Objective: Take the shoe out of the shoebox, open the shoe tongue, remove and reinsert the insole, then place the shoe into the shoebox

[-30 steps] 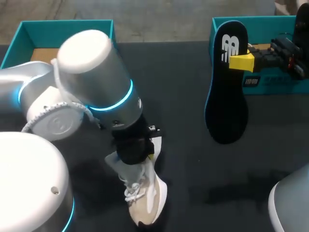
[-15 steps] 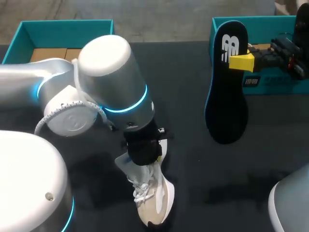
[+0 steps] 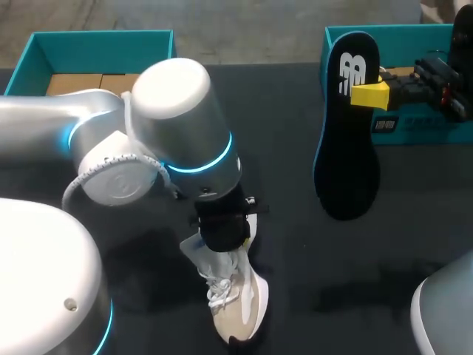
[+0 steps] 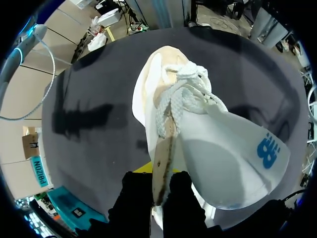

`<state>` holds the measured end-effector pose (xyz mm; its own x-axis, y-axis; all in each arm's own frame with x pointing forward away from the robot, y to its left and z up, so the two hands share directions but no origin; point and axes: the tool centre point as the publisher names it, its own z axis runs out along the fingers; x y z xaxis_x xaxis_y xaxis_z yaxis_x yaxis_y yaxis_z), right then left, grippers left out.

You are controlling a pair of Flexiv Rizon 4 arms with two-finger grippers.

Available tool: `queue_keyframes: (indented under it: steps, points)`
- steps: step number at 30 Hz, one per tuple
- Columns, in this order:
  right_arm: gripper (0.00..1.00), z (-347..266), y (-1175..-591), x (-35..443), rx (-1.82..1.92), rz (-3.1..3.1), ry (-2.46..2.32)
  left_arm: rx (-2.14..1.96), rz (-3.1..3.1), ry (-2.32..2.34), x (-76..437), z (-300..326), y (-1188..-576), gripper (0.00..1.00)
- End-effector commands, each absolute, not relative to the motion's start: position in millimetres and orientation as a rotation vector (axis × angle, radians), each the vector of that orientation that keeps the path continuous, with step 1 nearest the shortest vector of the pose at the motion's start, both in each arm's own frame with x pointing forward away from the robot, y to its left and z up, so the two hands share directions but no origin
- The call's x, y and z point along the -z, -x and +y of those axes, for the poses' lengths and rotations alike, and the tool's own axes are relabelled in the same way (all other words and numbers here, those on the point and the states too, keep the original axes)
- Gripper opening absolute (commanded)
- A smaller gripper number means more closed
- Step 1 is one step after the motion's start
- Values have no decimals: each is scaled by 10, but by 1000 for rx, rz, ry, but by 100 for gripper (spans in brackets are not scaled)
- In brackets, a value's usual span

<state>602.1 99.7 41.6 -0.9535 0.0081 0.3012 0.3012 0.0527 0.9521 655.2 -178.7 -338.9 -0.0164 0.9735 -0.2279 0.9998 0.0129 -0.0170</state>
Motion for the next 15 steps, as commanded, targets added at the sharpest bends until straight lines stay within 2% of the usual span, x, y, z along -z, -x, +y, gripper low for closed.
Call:
queue_keyframes:
  steps: [1,15]
  points:
    - [0,1018,-6046,-412,1994,-2112,317,260,2123,-2104,3414,-1840,-6555,0]
    - [0,1018,-6046,-412,1994,-2112,317,268,2073,-2147,3471,-1802,-6500,0]
